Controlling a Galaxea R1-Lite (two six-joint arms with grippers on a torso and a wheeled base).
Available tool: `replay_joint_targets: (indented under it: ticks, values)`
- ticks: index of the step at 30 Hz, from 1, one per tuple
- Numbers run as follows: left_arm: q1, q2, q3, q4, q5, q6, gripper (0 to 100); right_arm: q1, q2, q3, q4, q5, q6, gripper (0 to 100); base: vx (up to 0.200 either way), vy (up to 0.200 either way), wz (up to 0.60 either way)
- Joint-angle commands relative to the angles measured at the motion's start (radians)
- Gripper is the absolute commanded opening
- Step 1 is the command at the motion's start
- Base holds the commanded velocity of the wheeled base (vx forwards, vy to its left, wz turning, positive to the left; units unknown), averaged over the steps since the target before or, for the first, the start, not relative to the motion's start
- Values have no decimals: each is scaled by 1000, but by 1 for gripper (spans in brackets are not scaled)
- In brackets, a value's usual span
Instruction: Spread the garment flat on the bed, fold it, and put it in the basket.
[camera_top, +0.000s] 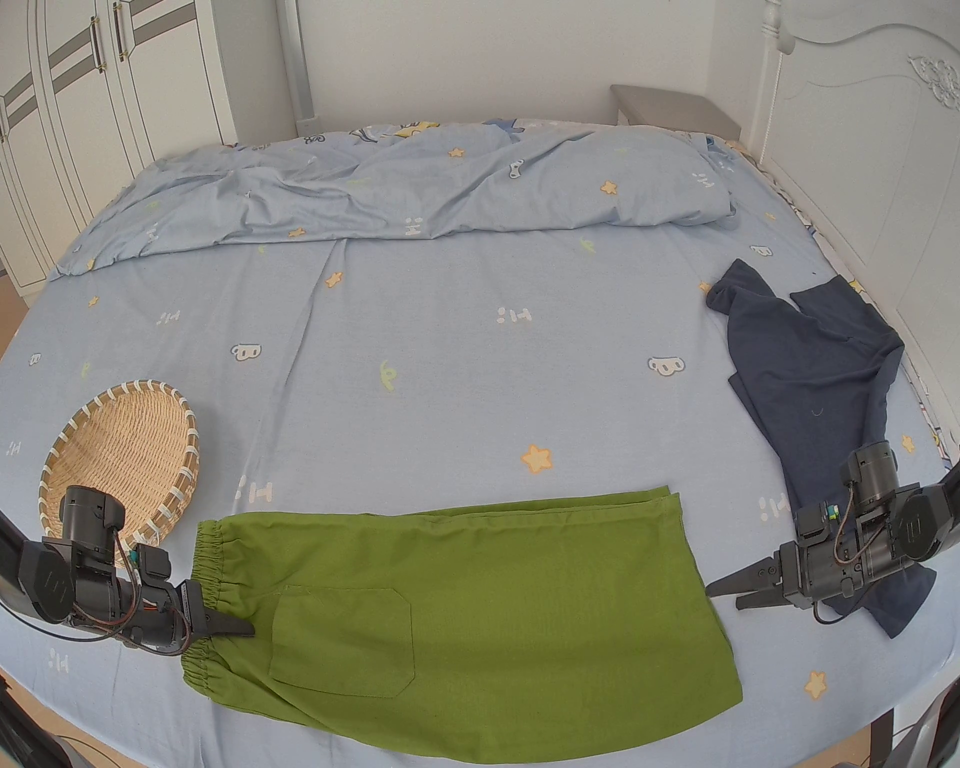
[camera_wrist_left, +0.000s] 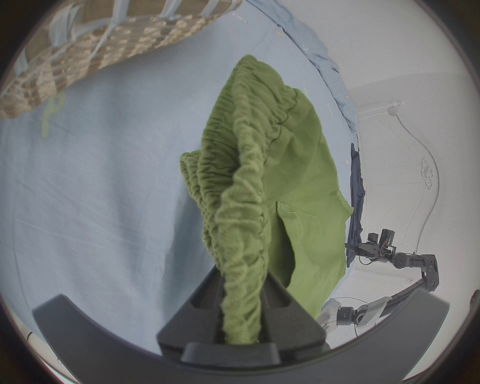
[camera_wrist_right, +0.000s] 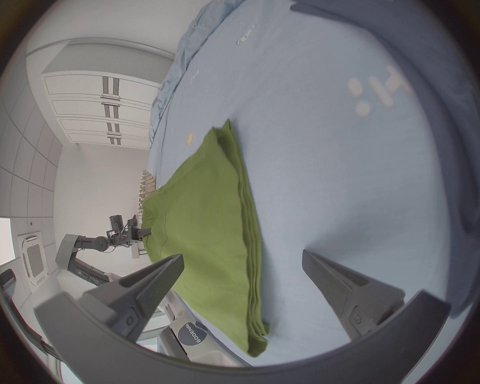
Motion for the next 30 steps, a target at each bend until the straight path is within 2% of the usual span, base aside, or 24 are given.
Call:
replay_joint_targets:
  ticks: [1, 5, 7, 8, 9, 11, 12, 15, 18, 19, 20, 23, 24, 26, 30]
  values:
    - [31, -87, -7, 6, 17, -1, 0, -40, -84, -18, -5, -14, 7, 100, 0, 0, 0]
    - [42, -207, -63, 92, 141, 0, 0, -28, -165, -62, 4, -114, 10, 100, 0, 0, 0]
    - [39, -236, -95, 154, 166, 2, 0, -23, -175, -84, 7, -132, 10, 100, 0, 0, 0]
    - [39, -236, -95, 154, 166, 2, 0, -23, -175, -84, 7, -132, 10, 100, 0, 0, 0]
    - [30, -270, -159, 273, 175, 8, 0, -3, -185, -127, 30, -138, 13, 100, 0, 0, 0]
    - [27, -276, -169, 293, 179, 11, 0, 0, -185, -136, 38, -137, 13, 100, 0, 0, 0]
    - [14, -300, -221, 388, 192, 40, 0, 20, -199, -173, 84, -135, 19, 100, 0, 0, 0]
    - [-21, -319, -290, 479, 241, 49, 0, 32, -219, -179, 105, -138, 19, 100, 0, 0, 0]
    - [-84, -339, -368, 563, 327, 43, 0, 26, -236, -176, 117, -140, 18, 100, 0, 0, 0]
    - [-84, -339, -368, 563, 327, 43, 0, 26, -236, -176, 117, -140, 18, 100, 0, 0, 0]
    - [-125, -339, -422, 611, 371, 43, 0, 20, -237, -184, 136, -140, 16, 100, 0, 0, 0]
    - [-205, -333, -514, 677, 402, 26, 0, 6, -239, -188, 147, -140, 15, 100, 0, 0, 0]
    - [-205, -333, -514, 677, 402, 26, 0, 6, -239, -188, 147, -140, 15, 100, 0, 0, 0]
    - [-312, -328, -589, 756, 432, -9, 0, -2, -250, -187, 148, -140, 13, 100, 0, 0, 0]
    - [-438, -300, -644, 824, 523, -55, 0, -6, -256, -188, 148, -140, 13, 100, 0, 0, 0]
